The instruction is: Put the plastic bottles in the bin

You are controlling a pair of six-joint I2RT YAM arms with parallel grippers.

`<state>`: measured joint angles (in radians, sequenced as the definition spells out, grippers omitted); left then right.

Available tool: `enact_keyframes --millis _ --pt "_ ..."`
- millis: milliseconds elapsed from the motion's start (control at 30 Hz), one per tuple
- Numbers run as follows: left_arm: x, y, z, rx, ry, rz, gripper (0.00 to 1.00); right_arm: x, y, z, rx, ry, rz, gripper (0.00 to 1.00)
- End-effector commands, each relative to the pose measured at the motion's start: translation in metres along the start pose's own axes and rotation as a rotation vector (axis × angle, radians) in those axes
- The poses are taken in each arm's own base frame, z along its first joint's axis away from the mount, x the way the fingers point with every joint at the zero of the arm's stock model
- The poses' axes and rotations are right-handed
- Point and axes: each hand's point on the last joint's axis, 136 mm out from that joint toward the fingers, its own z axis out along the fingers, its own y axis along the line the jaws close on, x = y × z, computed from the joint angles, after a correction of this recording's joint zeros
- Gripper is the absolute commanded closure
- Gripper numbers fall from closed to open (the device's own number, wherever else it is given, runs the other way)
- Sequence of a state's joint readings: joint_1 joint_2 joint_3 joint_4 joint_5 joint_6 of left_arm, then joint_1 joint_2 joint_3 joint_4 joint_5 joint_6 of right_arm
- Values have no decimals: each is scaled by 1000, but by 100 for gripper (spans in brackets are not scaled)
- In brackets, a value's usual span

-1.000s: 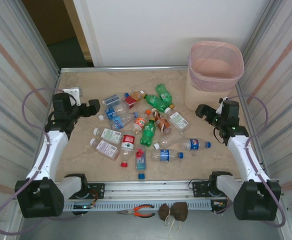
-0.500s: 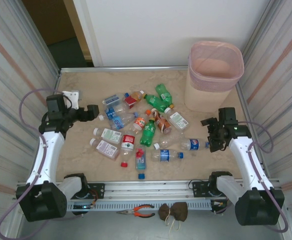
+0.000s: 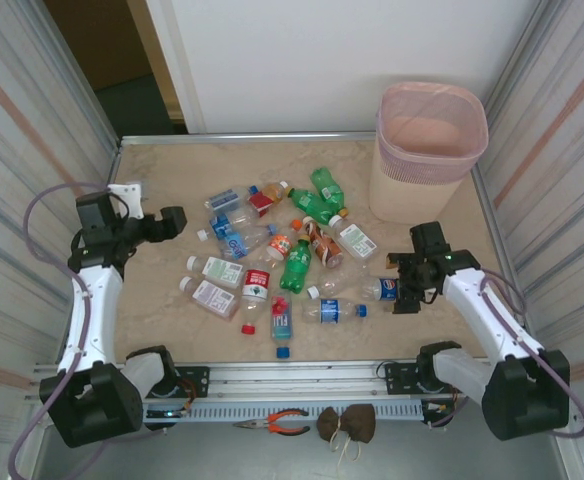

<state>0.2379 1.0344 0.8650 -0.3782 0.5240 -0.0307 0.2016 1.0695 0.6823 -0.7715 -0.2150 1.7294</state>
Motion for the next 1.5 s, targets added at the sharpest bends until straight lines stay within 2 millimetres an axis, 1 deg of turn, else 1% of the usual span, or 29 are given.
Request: enact_keyframes --millis 0,133,300,467,533,633,833,967,1133,1200,1300,1467 --pt "-6 -6 -4 50 -37 -7 5 4 0 13 27 11 53 11" --pt "-5 -10 -3 81 -35 -11 5 2 1 28 50 11 47 16" --pt "-5 -9 -3 77 -42 -4 5 -6 0 35 64 -21 40 24" --pt "-4 -8 -3 75 -38 -6 4 -14 -5 44 84 -33 55 26" --pt "-3 -8 -2 74 -34 -9 4 -18 -8 46 91 -37 63 27" --pt "-3 -7 -2 74 -34 -7 4 -24 -12 47 94 -48 73 30" --pt "-1 -5 -1 62 -28 -8 4 -31 -13 40 66 -66 81 38" --pt "-1 -5 -1 62 -26 -10 4 -36 -9 29 23 -79 73 46" --pt "-1 -6 0 67 -24 -13 4 -45 -7 9 -25 -115 52 50" --pt "-2 -6 0 67 -25 -14 4 -48 -4 -4 -59 -141 22 51" --pt "-1 -6 0 73 -23 -21 5 -51 6 -27 -128 -197 -65 51" --pt "-2 -11 0 100 -29 -30 5 -56 27 -70 -202 -316 -292 53"
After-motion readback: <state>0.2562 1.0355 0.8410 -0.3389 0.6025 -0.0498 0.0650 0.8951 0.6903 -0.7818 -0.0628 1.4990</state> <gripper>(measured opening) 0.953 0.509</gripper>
